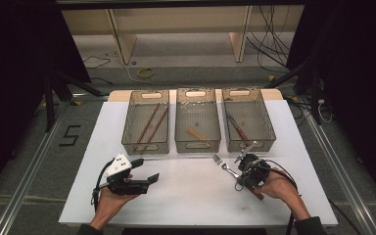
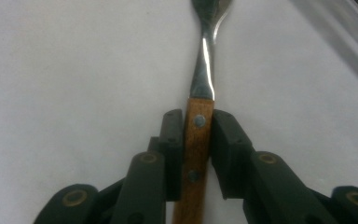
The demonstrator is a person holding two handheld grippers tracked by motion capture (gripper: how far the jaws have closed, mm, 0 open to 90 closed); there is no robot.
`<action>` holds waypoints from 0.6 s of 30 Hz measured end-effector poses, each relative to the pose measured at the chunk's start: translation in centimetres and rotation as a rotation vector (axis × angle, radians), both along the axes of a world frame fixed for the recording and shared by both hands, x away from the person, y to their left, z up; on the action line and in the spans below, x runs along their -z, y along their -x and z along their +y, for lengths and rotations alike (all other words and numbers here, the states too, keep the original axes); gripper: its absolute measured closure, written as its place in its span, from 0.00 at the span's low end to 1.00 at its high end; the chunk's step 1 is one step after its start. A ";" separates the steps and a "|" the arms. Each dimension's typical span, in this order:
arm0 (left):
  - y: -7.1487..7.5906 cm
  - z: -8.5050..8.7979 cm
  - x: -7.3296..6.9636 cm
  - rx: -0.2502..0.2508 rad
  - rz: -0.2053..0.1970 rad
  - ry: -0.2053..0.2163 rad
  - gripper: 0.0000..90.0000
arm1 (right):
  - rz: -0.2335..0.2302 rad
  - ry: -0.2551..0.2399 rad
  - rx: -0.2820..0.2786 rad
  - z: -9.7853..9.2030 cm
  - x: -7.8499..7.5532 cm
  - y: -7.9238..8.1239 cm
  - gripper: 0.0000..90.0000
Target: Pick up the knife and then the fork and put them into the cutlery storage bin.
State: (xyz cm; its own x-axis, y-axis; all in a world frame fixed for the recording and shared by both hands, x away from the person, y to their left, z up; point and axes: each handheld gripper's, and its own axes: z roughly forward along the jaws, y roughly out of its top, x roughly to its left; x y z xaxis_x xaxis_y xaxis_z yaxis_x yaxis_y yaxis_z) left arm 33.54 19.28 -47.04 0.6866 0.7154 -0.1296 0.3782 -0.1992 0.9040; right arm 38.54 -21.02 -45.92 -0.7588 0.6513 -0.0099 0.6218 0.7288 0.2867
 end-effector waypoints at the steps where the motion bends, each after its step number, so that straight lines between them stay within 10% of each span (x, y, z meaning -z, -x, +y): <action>1: 0.0 0.0 0.0 -0.001 0.000 0.002 0.19 | 0.000 0.003 -0.003 0.0 0.0 0.0 0.85; 18: 0.0 0.0 0.0 -0.001 0.000 0.003 0.19 | -0.011 0.005 -0.021 0.0 -0.1 0.0 0.86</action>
State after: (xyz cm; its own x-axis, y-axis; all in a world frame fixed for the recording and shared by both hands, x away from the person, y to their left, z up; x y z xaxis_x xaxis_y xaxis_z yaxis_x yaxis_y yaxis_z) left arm 33.56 19.28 -47.05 0.6857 0.7159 -0.1317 0.3783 -0.1959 0.9047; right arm 38.51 -21.04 -45.87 -0.7720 0.6352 -0.0218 0.6032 0.7430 0.2898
